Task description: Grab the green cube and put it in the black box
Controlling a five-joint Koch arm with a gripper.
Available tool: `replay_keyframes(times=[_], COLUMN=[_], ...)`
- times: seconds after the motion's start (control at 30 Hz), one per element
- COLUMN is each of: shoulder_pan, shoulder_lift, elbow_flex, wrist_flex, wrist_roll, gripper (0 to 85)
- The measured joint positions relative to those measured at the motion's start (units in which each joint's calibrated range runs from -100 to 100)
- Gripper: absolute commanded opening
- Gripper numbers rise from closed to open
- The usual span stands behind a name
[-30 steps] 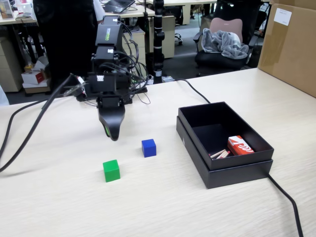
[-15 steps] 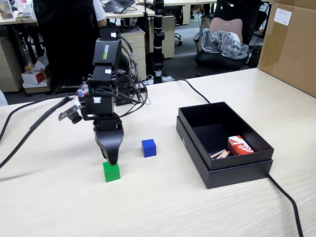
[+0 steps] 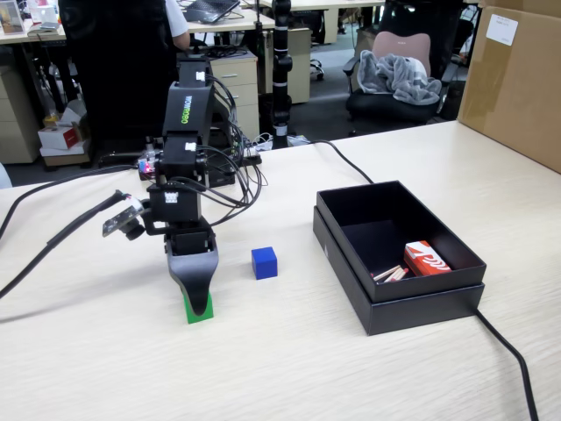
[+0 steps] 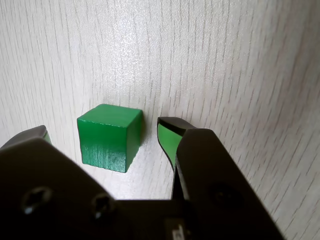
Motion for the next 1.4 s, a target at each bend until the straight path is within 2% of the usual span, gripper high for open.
replay_keyframes(times=[0.2,0.4,0.7,0.87,1.13,1.4], shoulder_pan=[0.0,-0.1,-0.2,-0.2,0.7,2.1], shoulder_lift=[1.2,1.3,1.3,-1.8,-20.3,-37.2], elbow_flex=[1.6,1.9,1.9,0.5,-7.2,-13.7], wrist_flex=[-0.1,0.0,0.0,0.0,0.0,-0.1], wrist_roll=[0.0,0.1,0.2,1.2,3.1,3.3], gripper=[25.3,0.9,0.9,0.9,0.9,0.9])
